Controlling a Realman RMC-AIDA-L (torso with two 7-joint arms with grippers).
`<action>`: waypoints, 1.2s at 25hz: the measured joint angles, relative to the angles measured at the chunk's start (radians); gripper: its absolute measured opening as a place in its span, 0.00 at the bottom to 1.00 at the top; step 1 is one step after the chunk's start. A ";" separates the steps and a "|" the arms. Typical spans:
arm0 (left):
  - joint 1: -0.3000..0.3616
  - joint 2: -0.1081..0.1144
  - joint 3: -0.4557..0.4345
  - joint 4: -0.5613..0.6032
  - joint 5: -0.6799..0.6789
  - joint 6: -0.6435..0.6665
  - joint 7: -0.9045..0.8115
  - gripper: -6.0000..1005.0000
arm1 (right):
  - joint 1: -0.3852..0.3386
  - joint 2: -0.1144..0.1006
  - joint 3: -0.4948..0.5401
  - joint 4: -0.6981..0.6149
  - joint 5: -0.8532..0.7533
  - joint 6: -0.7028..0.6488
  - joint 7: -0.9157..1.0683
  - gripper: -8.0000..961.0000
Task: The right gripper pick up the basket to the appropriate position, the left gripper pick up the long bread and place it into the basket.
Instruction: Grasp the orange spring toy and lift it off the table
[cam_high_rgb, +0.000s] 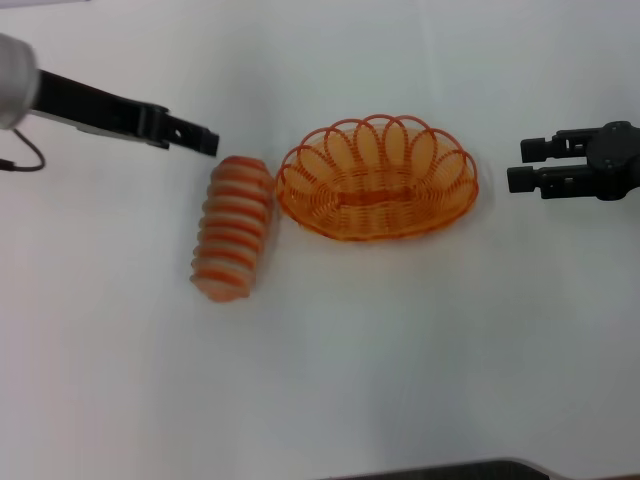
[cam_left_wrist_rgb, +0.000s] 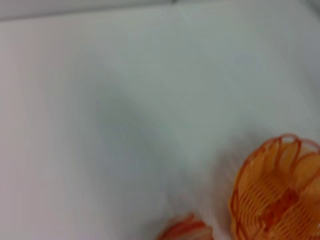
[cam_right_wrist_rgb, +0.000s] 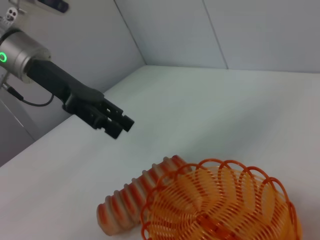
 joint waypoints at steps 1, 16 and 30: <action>-0.014 -0.006 0.025 0.000 0.032 -0.001 -0.020 0.72 | -0.001 0.000 -0.001 0.000 0.000 0.001 -0.001 0.72; -0.057 -0.050 0.255 -0.063 0.182 -0.067 -0.154 0.72 | 0.002 0.010 -0.001 0.015 0.001 0.015 -0.009 0.72; -0.054 -0.057 0.307 -0.105 0.173 -0.096 -0.151 0.66 | 0.011 0.011 -0.001 0.048 0.005 0.042 -0.025 0.72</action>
